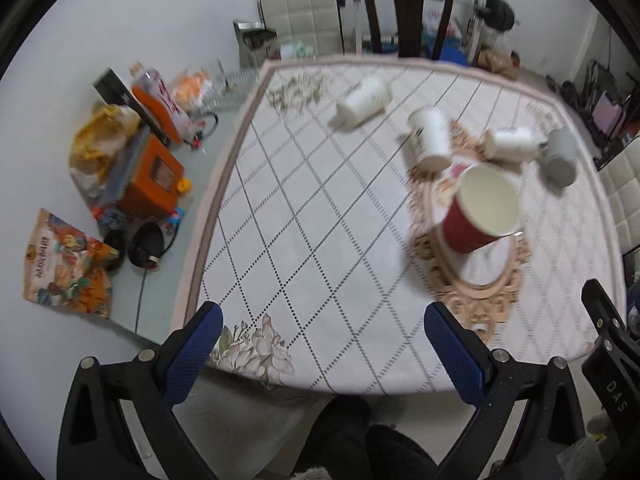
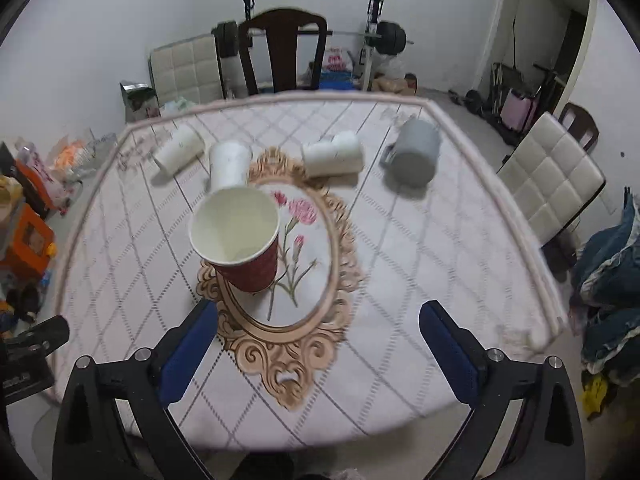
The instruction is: Flip cup upright
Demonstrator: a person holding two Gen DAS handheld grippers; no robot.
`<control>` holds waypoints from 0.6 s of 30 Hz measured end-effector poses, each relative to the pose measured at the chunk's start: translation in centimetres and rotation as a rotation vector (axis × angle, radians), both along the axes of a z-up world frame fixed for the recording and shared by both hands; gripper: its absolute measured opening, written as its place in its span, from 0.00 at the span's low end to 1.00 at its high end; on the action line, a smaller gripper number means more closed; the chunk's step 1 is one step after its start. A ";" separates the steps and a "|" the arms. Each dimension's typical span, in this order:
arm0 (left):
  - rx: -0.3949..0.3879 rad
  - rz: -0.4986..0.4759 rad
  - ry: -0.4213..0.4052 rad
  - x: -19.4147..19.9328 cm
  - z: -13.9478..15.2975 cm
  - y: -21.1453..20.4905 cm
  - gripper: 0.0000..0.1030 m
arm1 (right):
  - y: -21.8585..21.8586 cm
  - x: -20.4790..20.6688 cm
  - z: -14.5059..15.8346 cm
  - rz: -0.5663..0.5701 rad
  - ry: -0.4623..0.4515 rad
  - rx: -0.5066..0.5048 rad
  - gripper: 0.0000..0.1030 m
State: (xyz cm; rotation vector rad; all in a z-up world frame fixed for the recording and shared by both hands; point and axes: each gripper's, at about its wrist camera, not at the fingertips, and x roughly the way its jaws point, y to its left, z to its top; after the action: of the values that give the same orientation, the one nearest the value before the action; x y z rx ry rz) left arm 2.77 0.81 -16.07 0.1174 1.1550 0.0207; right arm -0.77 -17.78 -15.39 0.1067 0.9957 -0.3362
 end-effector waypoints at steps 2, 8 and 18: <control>-0.004 0.002 -0.039 -1.4 2.5 -0.4 1.00 | -0.6 -1.5 2.9 0.008 -0.002 -0.006 0.99; -0.035 0.020 -0.114 -4.6 7.9 -1.3 1.00 | -1.6 -4.7 9.7 0.049 -0.010 -0.011 0.99; -0.093 0.007 -0.091 -7.0 11.8 -1.6 1.00 | -1.5 -7.6 17.2 0.088 -0.038 -0.008 0.99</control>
State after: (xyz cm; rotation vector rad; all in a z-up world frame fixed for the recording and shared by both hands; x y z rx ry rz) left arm -4.19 -0.83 -4.29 0.0295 1.0634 -0.0209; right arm -8.37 -19.27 1.80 0.0618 0.9584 -0.2572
